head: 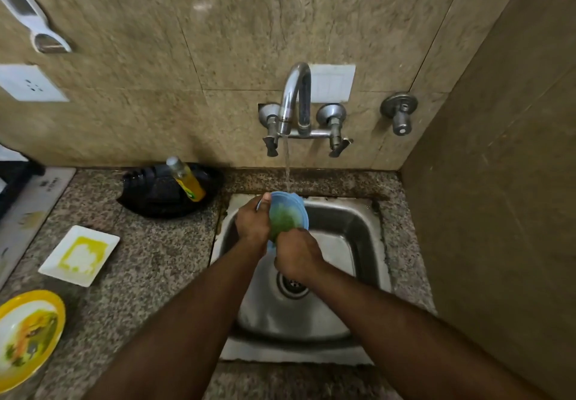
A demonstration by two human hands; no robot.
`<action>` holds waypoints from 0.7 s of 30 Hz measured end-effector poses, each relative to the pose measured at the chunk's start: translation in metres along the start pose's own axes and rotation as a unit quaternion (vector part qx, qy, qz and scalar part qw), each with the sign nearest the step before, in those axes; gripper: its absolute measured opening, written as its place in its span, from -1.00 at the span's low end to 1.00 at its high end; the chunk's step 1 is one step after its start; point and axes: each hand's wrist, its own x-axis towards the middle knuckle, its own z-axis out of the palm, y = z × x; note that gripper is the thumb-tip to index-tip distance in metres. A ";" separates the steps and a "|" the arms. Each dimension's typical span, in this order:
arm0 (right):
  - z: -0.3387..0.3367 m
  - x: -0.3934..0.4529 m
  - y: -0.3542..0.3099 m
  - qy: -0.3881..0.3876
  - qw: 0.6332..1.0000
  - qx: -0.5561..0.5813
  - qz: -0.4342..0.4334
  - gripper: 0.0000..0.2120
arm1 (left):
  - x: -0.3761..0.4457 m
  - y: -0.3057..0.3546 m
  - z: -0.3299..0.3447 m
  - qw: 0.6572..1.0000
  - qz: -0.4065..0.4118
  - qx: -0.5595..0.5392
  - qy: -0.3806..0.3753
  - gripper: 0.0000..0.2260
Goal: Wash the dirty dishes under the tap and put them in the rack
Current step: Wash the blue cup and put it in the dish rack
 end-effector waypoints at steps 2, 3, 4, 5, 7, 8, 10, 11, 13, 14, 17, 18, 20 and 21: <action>-0.005 -0.005 0.005 0.047 0.998 -0.016 -0.050 -0.79 | 0.000 -0.006 -0.004 0.999 -0.004 0.038 -0.011 -0.46; -0.005 -0.003 0.013 0.072 0.994 -0.042 -0.073 -0.76 | 0.000 -0.005 -0.008 0.998 -0.004 0.066 -0.022 -0.54; -0.007 -0.002 0.024 0.074 0.990 -0.074 -0.096 -0.71 | 0.002 -0.003 -0.012 0.996 0.008 0.074 -0.039 -0.61; -0.010 -0.001 0.036 0.072 0.985 -0.101 -0.119 -0.69 | 0.007 -0.004 -0.016 0.995 0.005 0.072 -0.067 -0.65; -0.019 0.003 0.058 0.050 0.971 -0.164 -0.166 -0.72 | 0.014 0.005 -0.024 0.988 -0.025 0.072 -0.133 -0.63; -0.024 0.008 0.067 0.053 0.963 -0.185 -0.188 -0.71 | 0.021 0.007 -0.026 0.984 -0.044 0.065 -0.160 -0.54; -0.025 0.016 0.076 0.078 0.953 -0.209 -0.205 -0.71 | 0.035 0.011 -0.027 0.981 -0.078 0.050 -0.171 -0.45; -0.024 0.021 0.078 0.084 0.956 -0.201 -0.198 -0.72 | 0.035 0.015 -0.026 0.982 -0.087 0.035 -0.166 -0.55; -0.020 0.024 0.074 0.106 0.967 -0.160 -0.169 -0.74 | 0.027 0.020 -0.021 0.983 -0.094 -0.027 -0.155 -0.75; -0.019 0.023 0.067 0.099 0.975 -0.133 -0.146 -0.72 | 0.020 0.020 -0.018 0.984 -0.096 -0.052 -0.141 -0.72; -0.007 0.022 0.047 0.086 0.991 -0.029 -0.099 -0.68 | 0.000 -0.003 -0.010 0.985 -0.109 -0.103 -0.085 -0.64; 0.000 0.020 0.044 0.091 0.991 -0.007 -0.094 -0.66 | -0.004 -0.012 -0.009 0.987 -0.104 -0.099 -0.068 -0.62; 0.014 0.019 0.047 0.133 0.982 -0.016 -0.135 -0.61 | -0.008 -0.022 -0.010 0.992 -0.072 -0.078 -0.063 -0.56; 0.019 0.021 0.053 0.156 0.972 -0.032 -0.170 -0.59 | -0.008 -0.018 -0.013 0.994 -0.062 -0.058 -0.074 -0.57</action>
